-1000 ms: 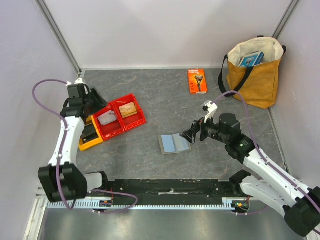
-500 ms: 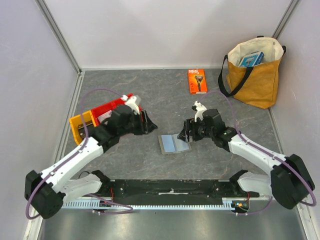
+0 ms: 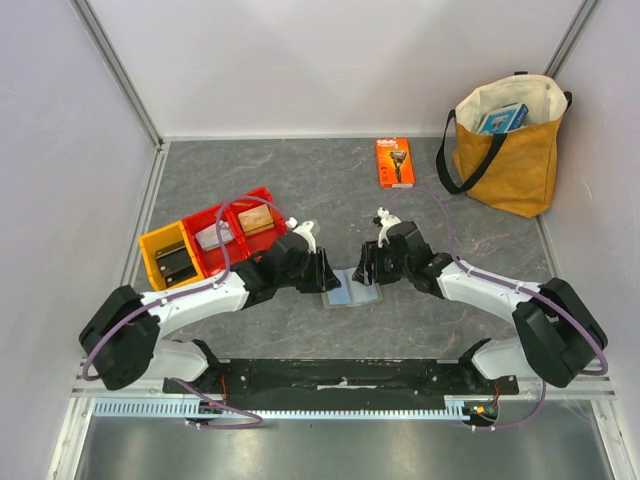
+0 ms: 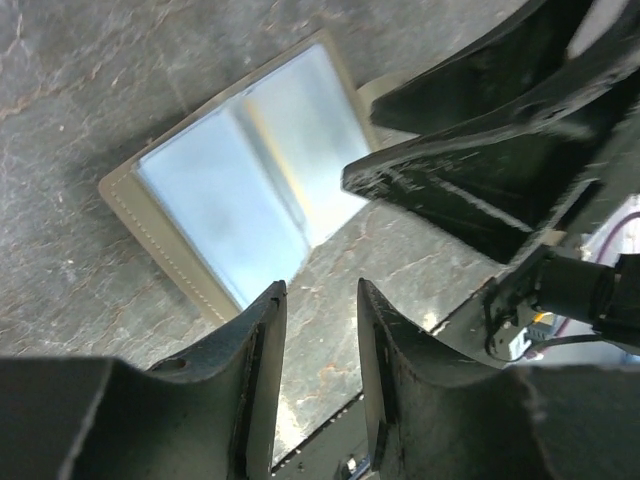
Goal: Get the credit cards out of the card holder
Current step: Remove the credit card from the card holder.
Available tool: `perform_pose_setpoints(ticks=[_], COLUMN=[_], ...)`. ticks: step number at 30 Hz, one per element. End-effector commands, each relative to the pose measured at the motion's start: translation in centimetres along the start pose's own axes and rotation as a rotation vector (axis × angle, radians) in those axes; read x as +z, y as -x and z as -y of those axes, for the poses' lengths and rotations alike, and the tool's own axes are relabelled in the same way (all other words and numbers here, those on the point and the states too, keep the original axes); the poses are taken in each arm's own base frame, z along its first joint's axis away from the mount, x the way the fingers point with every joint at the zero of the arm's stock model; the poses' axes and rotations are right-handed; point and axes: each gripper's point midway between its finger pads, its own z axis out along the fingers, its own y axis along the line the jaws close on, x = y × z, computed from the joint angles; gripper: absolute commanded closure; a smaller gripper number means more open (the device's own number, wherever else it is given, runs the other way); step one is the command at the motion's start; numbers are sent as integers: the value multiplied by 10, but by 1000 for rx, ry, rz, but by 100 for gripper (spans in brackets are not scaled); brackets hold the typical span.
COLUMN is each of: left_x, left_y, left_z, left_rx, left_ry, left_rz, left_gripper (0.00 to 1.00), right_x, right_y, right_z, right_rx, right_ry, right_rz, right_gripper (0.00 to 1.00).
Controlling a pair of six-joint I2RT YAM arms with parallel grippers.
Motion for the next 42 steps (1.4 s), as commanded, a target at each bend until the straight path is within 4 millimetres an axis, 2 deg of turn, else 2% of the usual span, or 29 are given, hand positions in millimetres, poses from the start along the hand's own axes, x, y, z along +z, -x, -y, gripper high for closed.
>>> perform_pose_setpoints(ticks=[1,7,11,15,22,30,38,42], left_x=[19,33,34,35,36,38,38,34], left_y=[-6,-32,-43,-52,-60,-62,-61,-58], left_z=[-7,-32,-44,-55,-61,-58,-55,-51], left_rx=[-59,-104,-129,-141,-154,-166,-174,-187], left_ry=[-6,61,96,129,146,126,110,86], left_rz=[13,-54,-73,-86,-106,-115,-110,-84], left_gripper=[61,73,84,89,90,90,90,90], right_x=[9,16,19,20,20,17,17,22], right_y=[10,1,-6,-13,-17,-13,-6,-5], right_z=[7,15,19,22,15,1,-20,-40], right_rx=[12,17,18,16,13,20,27,29], right_ry=[-34,-58,-66,-71,-26,36,128,190], right_rz=[59,39,19,1,-17,-19,-17,-28], right_gripper=[40,44,46,47,56,64,65,64])
